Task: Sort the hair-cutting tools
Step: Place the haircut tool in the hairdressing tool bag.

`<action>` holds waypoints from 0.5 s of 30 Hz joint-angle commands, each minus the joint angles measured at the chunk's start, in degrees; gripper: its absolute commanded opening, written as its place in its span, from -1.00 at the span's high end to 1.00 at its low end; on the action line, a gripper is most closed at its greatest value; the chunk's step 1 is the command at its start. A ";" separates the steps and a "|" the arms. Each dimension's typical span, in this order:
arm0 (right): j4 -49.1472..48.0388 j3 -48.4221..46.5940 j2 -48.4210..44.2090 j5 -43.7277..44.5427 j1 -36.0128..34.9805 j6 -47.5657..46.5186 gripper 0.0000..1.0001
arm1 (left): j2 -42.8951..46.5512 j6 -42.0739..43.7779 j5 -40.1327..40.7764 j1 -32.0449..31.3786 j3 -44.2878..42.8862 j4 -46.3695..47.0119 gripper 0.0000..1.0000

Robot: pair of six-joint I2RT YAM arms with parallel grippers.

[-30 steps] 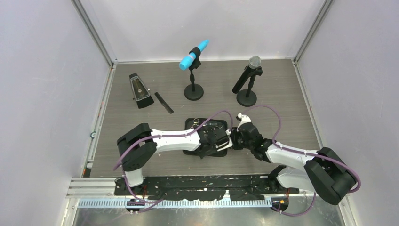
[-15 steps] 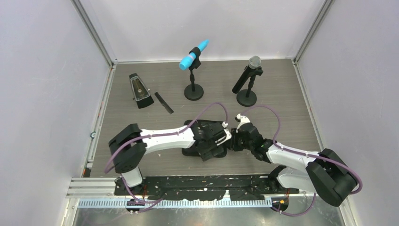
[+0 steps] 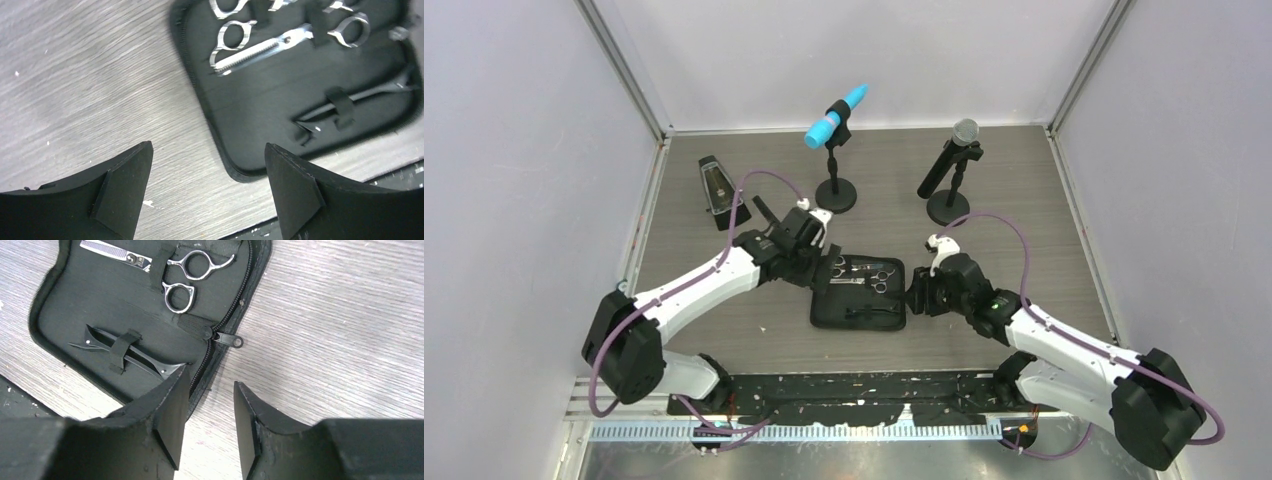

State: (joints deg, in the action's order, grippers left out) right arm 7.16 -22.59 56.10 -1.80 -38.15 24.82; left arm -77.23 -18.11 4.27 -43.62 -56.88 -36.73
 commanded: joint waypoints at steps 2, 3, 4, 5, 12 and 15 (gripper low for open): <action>4.54 -3.53 -2.83 1.63 -0.34 -2.88 0.00 | -3.48 -7.77 -1.86 4.27 1.55 1.82 -0.68; 4.58 -3.57 -3.34 1.63 -0.30 -2.78 -0.03 | -4.83 -8.54 -1.92 4.30 1.41 1.79 -0.66; 4.72 -3.55 -3.53 1.63 -0.33 -2.59 -0.04 | -6.29 -9.33 -2.11 4.40 1.08 1.50 -0.64; 4.80 -3.53 -4.00 1.63 -0.34 -2.50 -0.05 | -7.63 -10.23 -2.22 4.49 0.77 1.22 -0.61; 6.09 -2.99 -7.53 5.94 -0.34 -1.90 -0.09 | -14.52 -22.01 -4.00 4.55 1.59 0.68 -0.05; 7.07 -3.34 -8.64 6.48 -0.34 -1.97 -0.10 | -13.68 -26.28 -7.62 4.06 2.93 2.09 0.10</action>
State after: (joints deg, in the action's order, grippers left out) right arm 13.34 -24.03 49.36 2.11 -38.15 23.07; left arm -92.31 -36.10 0.67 -39.13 -55.09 -36.56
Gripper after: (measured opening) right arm 0.547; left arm 0.496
